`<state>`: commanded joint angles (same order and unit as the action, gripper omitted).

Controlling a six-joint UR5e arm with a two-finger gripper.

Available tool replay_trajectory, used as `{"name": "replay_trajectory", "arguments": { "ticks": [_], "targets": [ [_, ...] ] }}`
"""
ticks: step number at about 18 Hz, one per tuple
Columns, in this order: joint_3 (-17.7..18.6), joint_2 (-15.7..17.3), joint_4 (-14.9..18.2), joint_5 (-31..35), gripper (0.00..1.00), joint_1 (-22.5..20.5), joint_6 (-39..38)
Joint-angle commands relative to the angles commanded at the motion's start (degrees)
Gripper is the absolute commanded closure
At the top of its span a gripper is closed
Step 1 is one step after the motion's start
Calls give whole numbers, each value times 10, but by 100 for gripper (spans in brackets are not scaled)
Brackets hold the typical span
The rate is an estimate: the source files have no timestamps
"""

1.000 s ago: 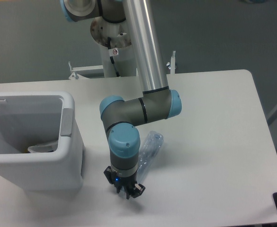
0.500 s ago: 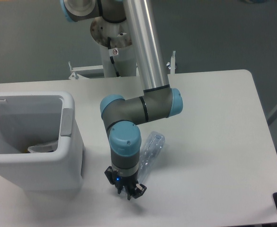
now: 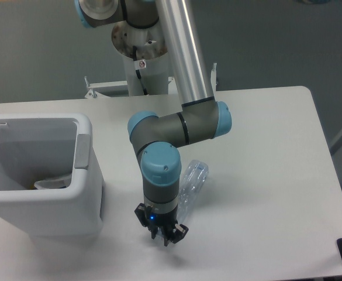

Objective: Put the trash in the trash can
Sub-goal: 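Rotate the gripper to align with the bottle and close on it, then lift the bottle and carry it over the trash bin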

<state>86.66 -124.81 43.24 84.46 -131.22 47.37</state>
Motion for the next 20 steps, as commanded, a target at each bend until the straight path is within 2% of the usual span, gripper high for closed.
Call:
{"name": "replay_trajectory", "arguments": {
  "ticks": [7, 10, 18, 20],
  "targets": [
    [-1, 1, -1, 0, 74, -1, -1],
    [-13, 16, -1, -2, 74, -8, -4],
    [-122, 39, -3, -87, 74, -46, -120],
    [-130, 51, -24, -130, 74, -58, -157]
  ]
}}
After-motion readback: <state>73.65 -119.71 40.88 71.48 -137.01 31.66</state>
